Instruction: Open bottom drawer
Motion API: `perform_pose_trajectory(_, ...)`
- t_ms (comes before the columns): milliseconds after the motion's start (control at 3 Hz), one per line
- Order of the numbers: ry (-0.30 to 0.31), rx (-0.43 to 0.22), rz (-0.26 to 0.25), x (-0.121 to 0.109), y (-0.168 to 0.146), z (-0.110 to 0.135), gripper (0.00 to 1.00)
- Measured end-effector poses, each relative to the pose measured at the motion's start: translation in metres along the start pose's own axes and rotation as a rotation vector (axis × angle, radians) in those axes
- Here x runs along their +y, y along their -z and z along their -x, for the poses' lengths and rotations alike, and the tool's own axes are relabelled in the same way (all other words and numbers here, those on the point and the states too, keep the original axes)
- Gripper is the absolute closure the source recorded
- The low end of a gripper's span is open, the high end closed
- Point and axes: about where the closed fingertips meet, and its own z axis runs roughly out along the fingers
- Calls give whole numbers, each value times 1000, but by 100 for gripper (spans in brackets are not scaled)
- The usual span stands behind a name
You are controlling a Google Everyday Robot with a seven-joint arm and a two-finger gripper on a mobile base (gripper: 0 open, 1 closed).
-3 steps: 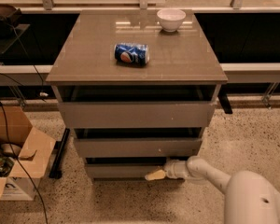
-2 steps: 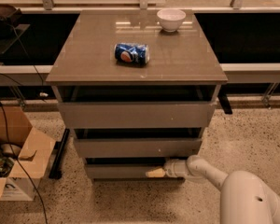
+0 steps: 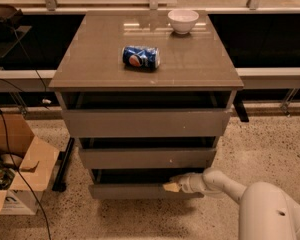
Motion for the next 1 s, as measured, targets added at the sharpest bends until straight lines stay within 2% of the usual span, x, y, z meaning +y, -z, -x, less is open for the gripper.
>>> perform_pose_trajectory(333, -14, 38, 43, 24, -1, -21, 60)
perform_pose_trajectory(1000, -14, 39, 43, 26, 3, -18, 13)
